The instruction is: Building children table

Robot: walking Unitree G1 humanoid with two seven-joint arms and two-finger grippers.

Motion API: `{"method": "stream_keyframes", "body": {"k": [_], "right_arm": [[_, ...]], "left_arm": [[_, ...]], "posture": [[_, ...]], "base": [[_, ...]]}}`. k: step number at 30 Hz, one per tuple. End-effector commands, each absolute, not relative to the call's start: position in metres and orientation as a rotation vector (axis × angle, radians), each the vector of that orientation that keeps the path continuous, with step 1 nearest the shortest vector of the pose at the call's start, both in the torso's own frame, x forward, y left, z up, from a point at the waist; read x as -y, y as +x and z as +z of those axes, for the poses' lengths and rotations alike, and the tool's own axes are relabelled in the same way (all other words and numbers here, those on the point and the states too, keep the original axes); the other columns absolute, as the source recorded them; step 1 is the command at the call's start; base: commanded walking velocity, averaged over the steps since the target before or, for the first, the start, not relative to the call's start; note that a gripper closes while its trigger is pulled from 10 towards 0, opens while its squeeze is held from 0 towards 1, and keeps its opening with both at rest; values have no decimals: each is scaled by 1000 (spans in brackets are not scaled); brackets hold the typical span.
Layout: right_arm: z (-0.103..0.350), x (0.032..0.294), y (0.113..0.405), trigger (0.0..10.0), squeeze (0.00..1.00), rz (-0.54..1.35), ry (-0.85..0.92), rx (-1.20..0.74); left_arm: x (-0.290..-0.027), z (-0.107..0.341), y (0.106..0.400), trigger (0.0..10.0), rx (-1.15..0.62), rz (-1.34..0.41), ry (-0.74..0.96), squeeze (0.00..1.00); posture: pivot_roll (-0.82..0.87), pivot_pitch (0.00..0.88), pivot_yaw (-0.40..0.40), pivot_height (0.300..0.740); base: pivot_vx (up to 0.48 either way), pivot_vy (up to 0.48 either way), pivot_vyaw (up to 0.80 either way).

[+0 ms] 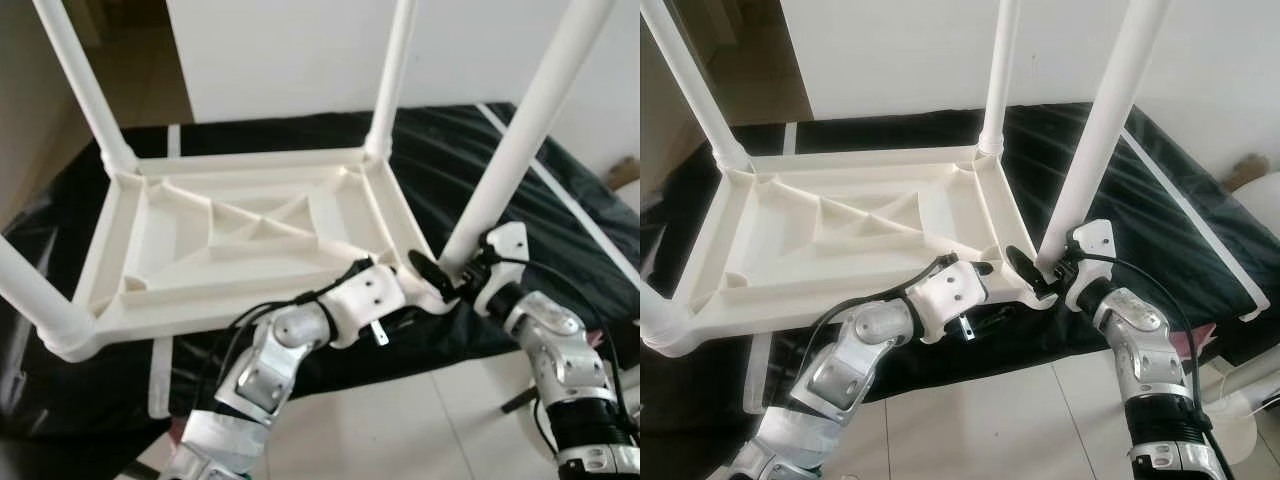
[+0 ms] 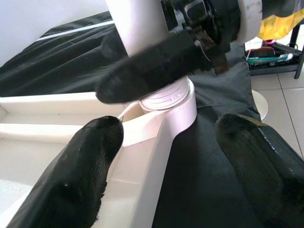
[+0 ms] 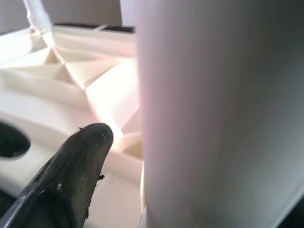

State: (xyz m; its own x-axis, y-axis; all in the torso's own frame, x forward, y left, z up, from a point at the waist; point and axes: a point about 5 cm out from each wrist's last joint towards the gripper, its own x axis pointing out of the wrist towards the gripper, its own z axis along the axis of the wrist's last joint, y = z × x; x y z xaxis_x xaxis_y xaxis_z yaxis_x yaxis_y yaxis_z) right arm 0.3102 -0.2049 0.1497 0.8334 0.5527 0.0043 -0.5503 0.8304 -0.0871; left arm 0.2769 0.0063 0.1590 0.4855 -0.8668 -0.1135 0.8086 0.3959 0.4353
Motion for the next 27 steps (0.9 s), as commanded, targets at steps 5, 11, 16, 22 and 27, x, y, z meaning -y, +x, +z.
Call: {"method": "stream_keyframes", "body": {"k": [5,11,16,22,27], "right_arm": [[143,207,310,0,0,604,-66,-6],[139,209,308,0,0,591,-37,-28],[136,207,307,10000,0,568,-28,-32],[135,207,306,10000,0,445,51,-13],[133,207,302,10000,0,383,51,-11]], "left_arm": [[-9,159,279,10000,154,-979,470,0],[-8,160,279,10000,158,-976,470,0],[-9,160,279,10000,159,-974,468,0],[-7,161,279,10000,166,-981,467,0],[-6,162,279,10000,168,-980,464,0]], "posture": [[1,54,-55,740],[1,53,-56,740],[-6,47,-56,740],[-13,41,-59,740],[-11,38,-63,740]], "base": [[0,0,0],[0,0,0],[0,0,0],[0,0,0],[0,0,0]]}}
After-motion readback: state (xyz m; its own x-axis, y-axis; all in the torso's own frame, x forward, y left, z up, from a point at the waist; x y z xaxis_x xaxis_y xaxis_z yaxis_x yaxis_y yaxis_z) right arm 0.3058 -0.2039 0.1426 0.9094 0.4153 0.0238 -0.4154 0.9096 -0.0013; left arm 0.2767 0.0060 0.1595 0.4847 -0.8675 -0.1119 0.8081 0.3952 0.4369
